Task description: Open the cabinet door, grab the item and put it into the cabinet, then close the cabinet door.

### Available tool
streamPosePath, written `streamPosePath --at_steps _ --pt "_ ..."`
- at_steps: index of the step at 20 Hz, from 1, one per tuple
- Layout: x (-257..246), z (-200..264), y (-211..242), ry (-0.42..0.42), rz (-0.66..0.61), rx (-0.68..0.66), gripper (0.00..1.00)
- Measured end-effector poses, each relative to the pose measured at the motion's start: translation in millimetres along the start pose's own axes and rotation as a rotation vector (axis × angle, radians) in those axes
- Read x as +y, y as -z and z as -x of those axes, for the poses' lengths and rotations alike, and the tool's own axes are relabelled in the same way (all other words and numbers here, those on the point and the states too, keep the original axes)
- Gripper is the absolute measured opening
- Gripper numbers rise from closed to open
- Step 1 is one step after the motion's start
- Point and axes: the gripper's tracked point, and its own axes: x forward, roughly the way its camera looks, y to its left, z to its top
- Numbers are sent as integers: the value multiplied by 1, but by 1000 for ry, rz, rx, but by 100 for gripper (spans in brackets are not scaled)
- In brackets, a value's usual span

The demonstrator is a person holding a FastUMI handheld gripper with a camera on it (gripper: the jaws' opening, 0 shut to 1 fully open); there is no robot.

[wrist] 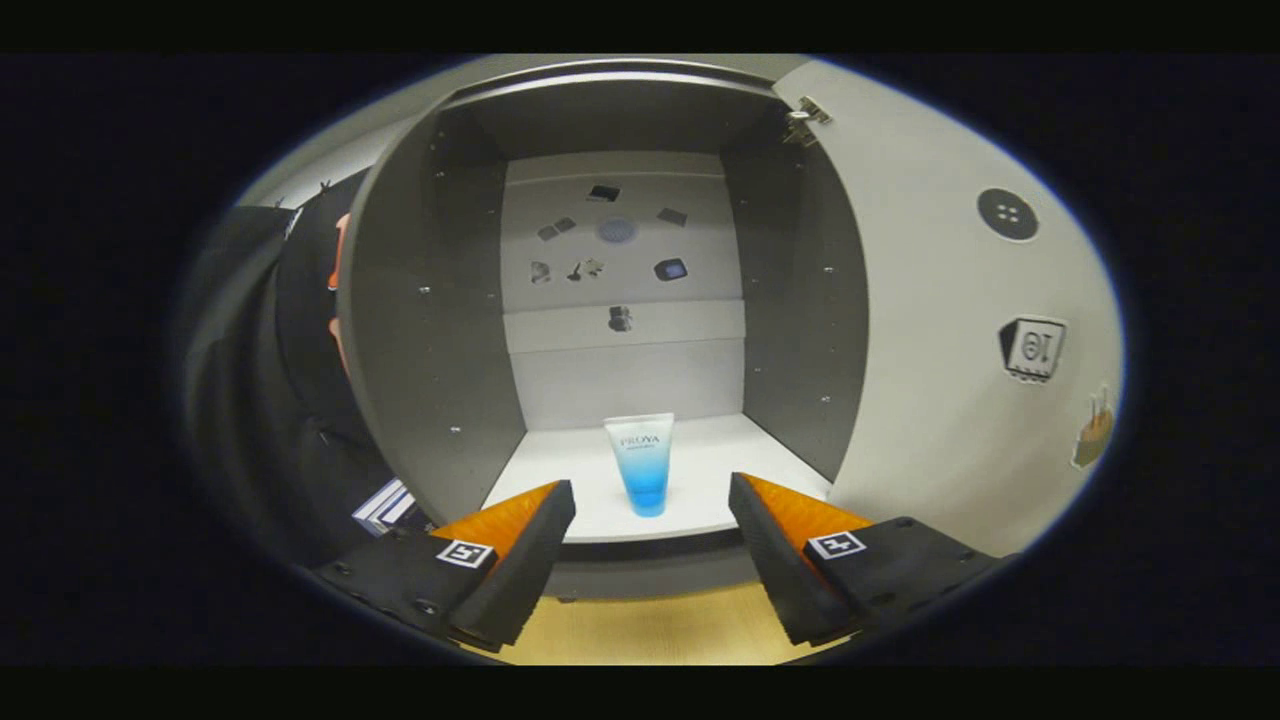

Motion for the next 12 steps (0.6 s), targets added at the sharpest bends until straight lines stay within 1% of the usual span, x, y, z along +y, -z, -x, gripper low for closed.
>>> streamPosePath --at_steps 1,4,9,12 --pt "-1 20 1 -2 1 -22 99" --pt "-13 74 3 25 -5 -75 99" --pt "-50 151 13 57 7 -97 99" --pt "-77 191 15 53 45 -89 99"
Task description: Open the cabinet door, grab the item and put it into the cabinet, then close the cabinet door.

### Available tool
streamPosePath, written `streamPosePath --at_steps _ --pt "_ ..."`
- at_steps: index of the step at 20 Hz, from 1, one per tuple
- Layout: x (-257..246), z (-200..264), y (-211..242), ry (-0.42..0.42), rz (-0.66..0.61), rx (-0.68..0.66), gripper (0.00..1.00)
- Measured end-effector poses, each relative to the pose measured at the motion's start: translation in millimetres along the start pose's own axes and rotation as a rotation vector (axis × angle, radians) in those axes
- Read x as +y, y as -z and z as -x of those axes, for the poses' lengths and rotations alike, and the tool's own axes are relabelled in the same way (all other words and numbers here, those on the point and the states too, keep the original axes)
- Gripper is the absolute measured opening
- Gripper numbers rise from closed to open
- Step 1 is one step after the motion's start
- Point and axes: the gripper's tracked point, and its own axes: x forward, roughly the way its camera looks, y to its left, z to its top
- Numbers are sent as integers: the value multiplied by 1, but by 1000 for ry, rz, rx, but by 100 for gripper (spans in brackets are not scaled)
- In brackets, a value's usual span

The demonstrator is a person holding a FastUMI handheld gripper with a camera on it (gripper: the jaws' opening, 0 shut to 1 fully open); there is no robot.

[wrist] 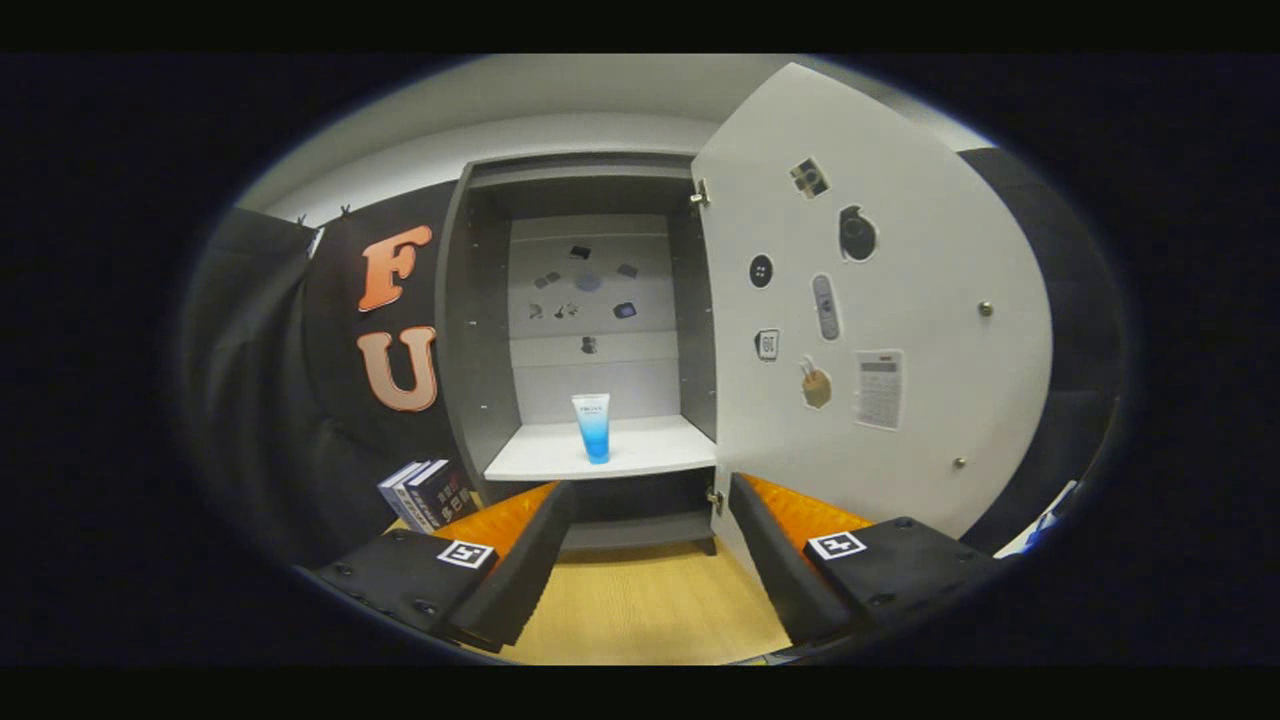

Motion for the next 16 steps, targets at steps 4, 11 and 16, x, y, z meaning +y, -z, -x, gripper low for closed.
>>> streamPosePath --at_steps 4,11,16 --pt "-47 51 -3 4 24 -7 98" --pt "-140 97 15 63 6 5 98" --pt "-208 86 26 151 31 -10 98"
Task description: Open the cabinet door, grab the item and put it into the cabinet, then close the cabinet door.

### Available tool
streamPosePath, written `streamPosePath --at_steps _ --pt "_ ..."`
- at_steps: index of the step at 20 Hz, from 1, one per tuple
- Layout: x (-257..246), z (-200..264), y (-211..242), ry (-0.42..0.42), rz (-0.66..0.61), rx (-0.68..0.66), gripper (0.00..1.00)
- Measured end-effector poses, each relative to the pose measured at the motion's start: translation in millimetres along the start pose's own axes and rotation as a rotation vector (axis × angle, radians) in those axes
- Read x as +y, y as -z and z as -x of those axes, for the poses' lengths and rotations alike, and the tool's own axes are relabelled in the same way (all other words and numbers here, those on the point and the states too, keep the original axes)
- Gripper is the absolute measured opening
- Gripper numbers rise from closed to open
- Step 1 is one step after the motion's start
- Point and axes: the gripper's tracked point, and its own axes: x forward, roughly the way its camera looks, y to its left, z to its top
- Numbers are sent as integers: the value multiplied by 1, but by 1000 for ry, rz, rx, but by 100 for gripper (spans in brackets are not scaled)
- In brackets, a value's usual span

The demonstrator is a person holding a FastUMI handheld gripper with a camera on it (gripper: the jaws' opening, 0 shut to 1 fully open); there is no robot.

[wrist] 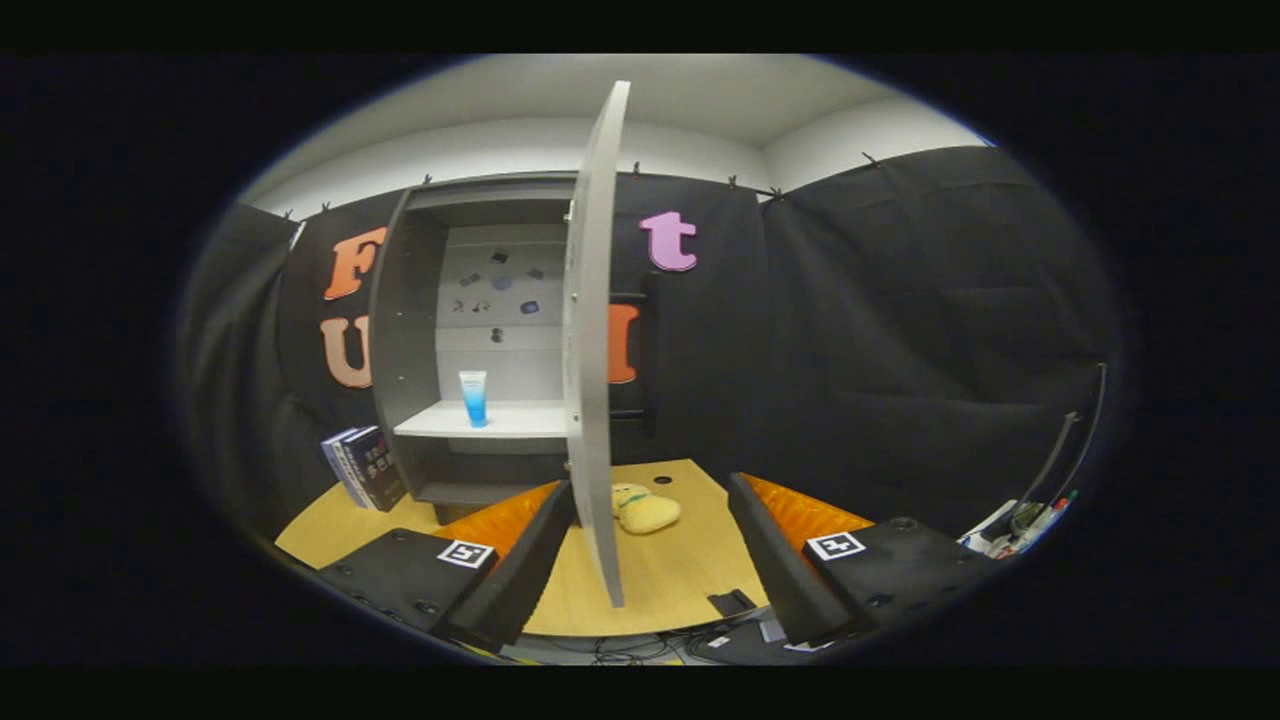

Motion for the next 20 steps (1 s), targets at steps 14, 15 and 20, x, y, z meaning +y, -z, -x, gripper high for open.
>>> streamPosePath --at_steps 14,15,20 --pt "-9 -48 39 3 -78 50 93" --pt "-5 -48 40 -10 -88 52 93" --pt "11 -46 39 -60 -76 45 93"
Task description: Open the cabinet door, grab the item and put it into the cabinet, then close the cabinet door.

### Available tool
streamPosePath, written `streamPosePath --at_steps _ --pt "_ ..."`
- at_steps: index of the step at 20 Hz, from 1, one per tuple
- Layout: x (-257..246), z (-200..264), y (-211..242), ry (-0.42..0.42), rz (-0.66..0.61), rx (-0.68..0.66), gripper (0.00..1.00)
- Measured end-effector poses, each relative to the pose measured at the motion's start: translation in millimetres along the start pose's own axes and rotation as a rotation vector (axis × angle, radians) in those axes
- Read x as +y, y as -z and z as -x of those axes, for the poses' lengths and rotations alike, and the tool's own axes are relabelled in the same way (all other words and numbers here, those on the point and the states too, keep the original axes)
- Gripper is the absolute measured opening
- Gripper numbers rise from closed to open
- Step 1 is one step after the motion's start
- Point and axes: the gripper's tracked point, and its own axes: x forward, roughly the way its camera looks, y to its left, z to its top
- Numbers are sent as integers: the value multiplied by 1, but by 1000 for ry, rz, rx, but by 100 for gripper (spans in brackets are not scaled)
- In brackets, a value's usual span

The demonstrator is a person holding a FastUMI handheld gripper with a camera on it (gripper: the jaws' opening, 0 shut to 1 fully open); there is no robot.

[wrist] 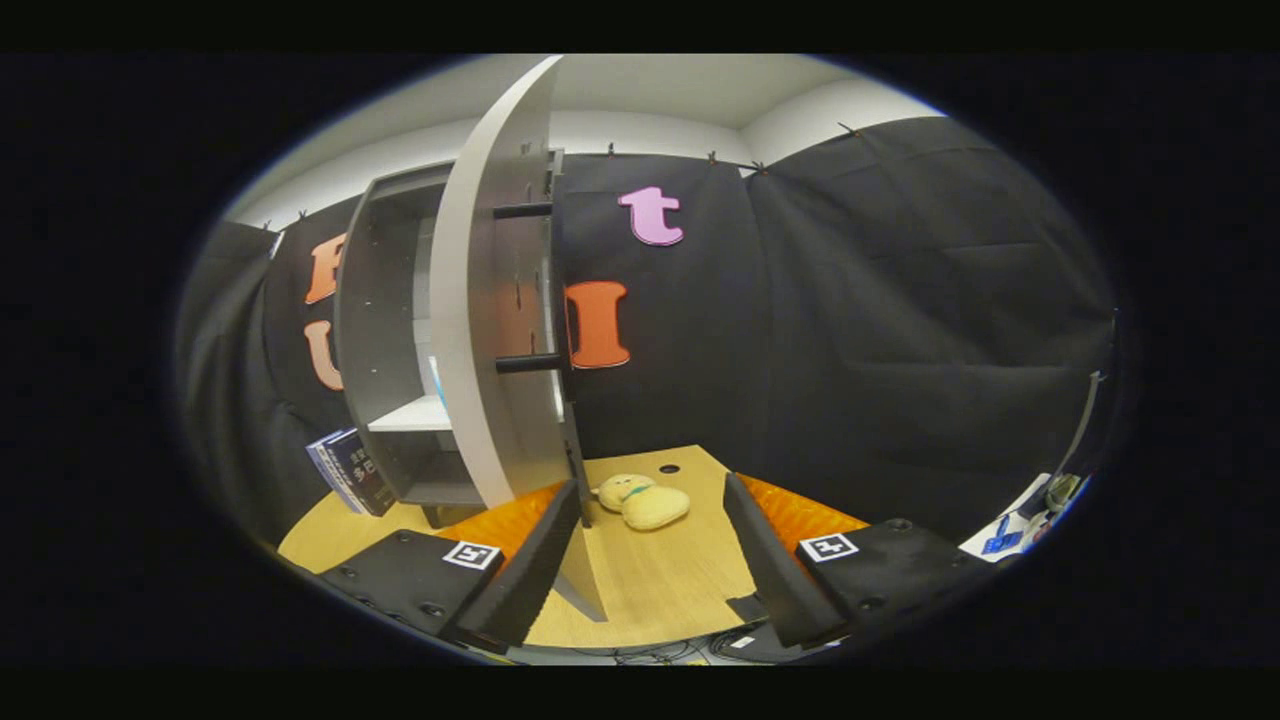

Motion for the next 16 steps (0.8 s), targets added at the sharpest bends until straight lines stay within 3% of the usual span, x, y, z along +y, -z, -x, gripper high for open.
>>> streamPosePath --at_steps 5,16 --pt "36 6 7 -61 6 15 94" --pt "113 9 15 -72 1 23 95"
